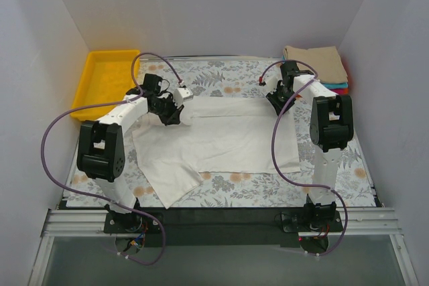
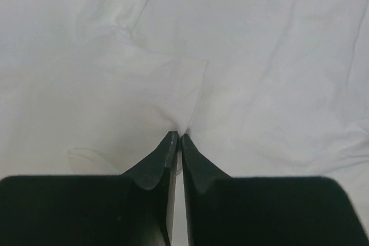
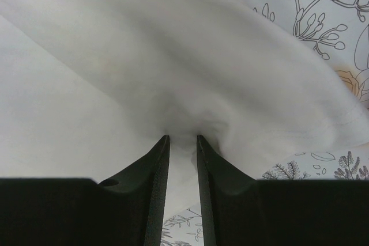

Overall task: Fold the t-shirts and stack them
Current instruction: Fold the tshirt

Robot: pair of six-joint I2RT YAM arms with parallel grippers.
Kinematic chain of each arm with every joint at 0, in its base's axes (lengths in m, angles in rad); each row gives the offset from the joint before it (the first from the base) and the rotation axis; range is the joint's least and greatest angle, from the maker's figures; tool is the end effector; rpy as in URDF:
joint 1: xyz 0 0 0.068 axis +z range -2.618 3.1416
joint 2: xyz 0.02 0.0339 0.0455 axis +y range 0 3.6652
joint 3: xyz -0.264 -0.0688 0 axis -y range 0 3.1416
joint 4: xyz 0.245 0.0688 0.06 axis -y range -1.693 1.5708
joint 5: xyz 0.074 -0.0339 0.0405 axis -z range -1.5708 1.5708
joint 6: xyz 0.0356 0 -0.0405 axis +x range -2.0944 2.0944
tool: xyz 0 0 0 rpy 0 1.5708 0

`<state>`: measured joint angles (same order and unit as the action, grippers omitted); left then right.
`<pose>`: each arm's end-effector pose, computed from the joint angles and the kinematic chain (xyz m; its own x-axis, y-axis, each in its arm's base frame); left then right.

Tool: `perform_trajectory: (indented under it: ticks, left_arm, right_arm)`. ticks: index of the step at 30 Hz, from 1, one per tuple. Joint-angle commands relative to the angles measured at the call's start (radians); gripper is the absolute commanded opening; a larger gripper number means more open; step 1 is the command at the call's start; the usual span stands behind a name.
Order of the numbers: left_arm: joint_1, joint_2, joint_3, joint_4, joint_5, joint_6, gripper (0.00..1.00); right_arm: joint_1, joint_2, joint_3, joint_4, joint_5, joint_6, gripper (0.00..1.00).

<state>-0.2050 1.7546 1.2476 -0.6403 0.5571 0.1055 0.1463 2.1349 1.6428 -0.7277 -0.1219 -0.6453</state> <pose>0.3431 -0.0906 0.2115 -0.8470 0.2674 -0.4594 0.4774 0.7629 -0.4361 0.4377 0.0689 0.1711 -0.6303 -0.6963 -0.3434 -0.7074 0.6973 -0.1156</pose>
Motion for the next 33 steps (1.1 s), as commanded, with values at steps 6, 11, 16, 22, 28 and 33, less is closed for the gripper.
perform_trajectory:
  ticks: [6, 11, 16, 22, 28, 33]
  left_arm:
    - [0.024, -0.014, 0.035, -0.128, 0.058, 0.033, 0.31]
    - [0.091, 0.000, 0.087, -0.093, 0.058, -0.021, 0.43]
    - [0.111, 0.043, 0.053, 0.094, -0.055, -0.127, 0.48]
    - [0.111, 0.155, 0.116, 0.157, -0.108, -0.196, 0.47]
    - [0.110, 0.207, 0.119, 0.153, -0.121, -0.185, 0.42]
    - [0.111, 0.178, 0.079, 0.136, -0.109, -0.164, 0.18]
  right_arm:
    - [-0.004, -0.039, 0.045, -0.052, 0.030, -0.051, 0.29]
    - [-0.014, -0.076, 0.017, -0.058, 0.028, -0.109, 0.36]
    - [-0.014, -0.038, 0.020, -0.058, 0.048, -0.122, 0.38]
    - [-0.016, 0.028, 0.040, -0.056, 0.073, -0.102, 0.38]
    - [-0.019, 0.042, 0.035, -0.058, 0.096, -0.100, 0.35]
    - [-0.022, 0.048, 0.045, -0.056, 0.103, -0.102, 0.34]
